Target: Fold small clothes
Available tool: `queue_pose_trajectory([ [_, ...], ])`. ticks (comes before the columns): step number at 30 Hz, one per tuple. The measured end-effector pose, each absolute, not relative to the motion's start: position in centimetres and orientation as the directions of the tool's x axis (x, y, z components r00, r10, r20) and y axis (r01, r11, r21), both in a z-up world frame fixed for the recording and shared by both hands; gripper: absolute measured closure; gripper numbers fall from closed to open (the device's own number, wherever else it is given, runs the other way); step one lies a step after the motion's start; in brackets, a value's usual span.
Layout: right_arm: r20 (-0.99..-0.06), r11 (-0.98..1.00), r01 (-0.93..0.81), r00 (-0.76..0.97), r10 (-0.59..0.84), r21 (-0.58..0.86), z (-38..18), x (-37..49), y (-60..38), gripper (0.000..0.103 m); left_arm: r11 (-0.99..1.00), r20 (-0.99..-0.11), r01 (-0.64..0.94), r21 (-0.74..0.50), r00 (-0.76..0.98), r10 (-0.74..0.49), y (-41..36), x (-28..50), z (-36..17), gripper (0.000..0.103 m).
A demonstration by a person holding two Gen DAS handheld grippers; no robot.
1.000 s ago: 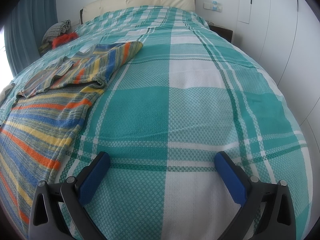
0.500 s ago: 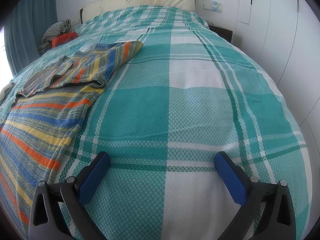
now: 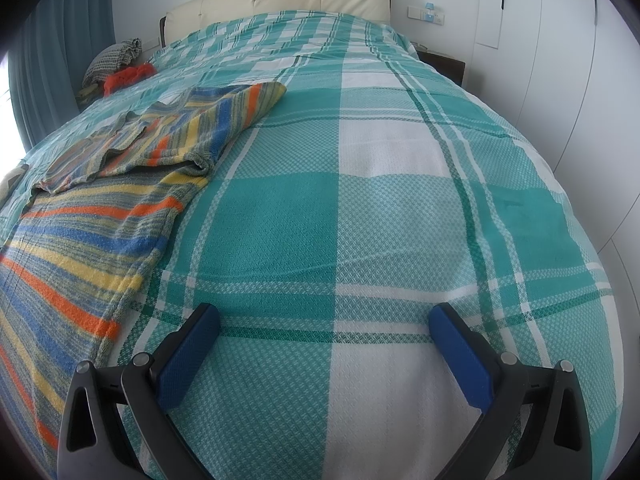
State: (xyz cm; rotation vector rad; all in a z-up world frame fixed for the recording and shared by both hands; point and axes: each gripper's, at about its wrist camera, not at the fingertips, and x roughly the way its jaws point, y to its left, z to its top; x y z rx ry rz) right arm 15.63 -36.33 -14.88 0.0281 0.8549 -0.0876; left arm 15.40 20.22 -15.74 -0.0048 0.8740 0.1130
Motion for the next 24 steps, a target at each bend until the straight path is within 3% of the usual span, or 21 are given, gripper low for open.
queue_pose_trajectory([
  [24, -0.757, 0.995, 0.091, 0.649, -0.081, -0.028, -14.85, 15.59, -36.08, 0.000, 0.993, -0.759, -0.107, 0.052, 0.642, 0.108, 20.18, 15.34, -15.60, 0.001],
])
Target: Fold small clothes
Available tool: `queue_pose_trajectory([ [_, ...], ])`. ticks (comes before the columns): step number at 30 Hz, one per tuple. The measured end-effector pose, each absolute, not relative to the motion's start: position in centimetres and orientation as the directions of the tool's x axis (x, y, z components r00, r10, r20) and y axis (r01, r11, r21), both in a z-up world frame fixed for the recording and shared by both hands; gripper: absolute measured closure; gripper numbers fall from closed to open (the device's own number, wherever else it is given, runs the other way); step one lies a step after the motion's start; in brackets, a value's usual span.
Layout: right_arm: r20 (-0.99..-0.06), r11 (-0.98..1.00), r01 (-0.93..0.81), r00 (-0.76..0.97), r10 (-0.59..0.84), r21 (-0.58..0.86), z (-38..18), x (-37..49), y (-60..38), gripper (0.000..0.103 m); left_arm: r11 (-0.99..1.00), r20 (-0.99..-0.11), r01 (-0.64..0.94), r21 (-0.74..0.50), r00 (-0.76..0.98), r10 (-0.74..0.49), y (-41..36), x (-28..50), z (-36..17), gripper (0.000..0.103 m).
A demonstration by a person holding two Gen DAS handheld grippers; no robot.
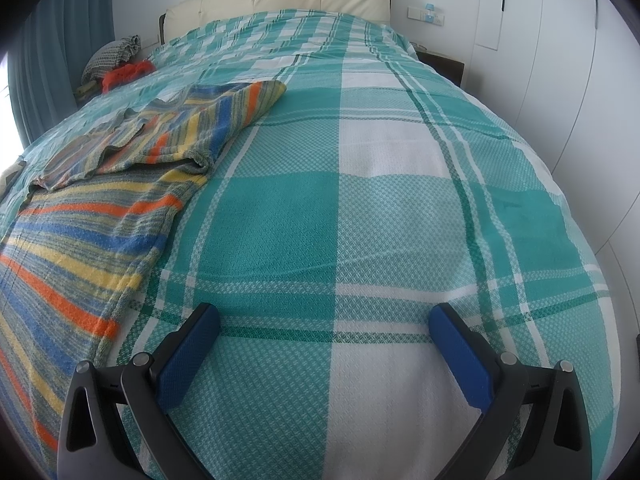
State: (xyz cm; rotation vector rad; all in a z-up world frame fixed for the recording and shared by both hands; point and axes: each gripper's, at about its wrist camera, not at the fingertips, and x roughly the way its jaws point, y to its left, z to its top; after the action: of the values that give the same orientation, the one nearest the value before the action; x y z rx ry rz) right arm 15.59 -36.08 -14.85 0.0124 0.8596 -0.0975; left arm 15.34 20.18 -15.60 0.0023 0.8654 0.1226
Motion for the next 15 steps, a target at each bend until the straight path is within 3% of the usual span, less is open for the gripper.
queue_pose_trajectory([
  [6, -0.779, 0.996, 0.088, 0.623, -0.072, -0.022, -14.7, 16.0, -36.1, 0.000, 0.995, -0.819, -0.103, 0.002, 0.571, 0.061, 20.9, 14.6, -14.4, 0.002],
  [9, -0.847, 0.998, 0.063, 0.530, -0.048, -0.017, -13.5, 16.8, -36.3, 0.001, 0.987, -0.844, -0.075, -0.143, 0.529, -0.082, 21.3, 11.6, -12.8, 0.002],
  [11, -0.879, 0.997, 0.054, 0.475, 0.020, 0.052, -12.0, 16.0, -36.6, 0.012, 0.975, -0.854, -0.012, -0.222, 0.485, -0.188, 20.5, 8.8, -12.4, 0.002],
  [15, -0.899, 0.962, 0.004, 0.358, 0.254, 0.273, -9.9, 11.1, -35.3, 0.013, 0.949, -0.891, 0.124, -0.291, 0.327, -0.316, 17.2, 5.0, -13.9, 0.005],
])
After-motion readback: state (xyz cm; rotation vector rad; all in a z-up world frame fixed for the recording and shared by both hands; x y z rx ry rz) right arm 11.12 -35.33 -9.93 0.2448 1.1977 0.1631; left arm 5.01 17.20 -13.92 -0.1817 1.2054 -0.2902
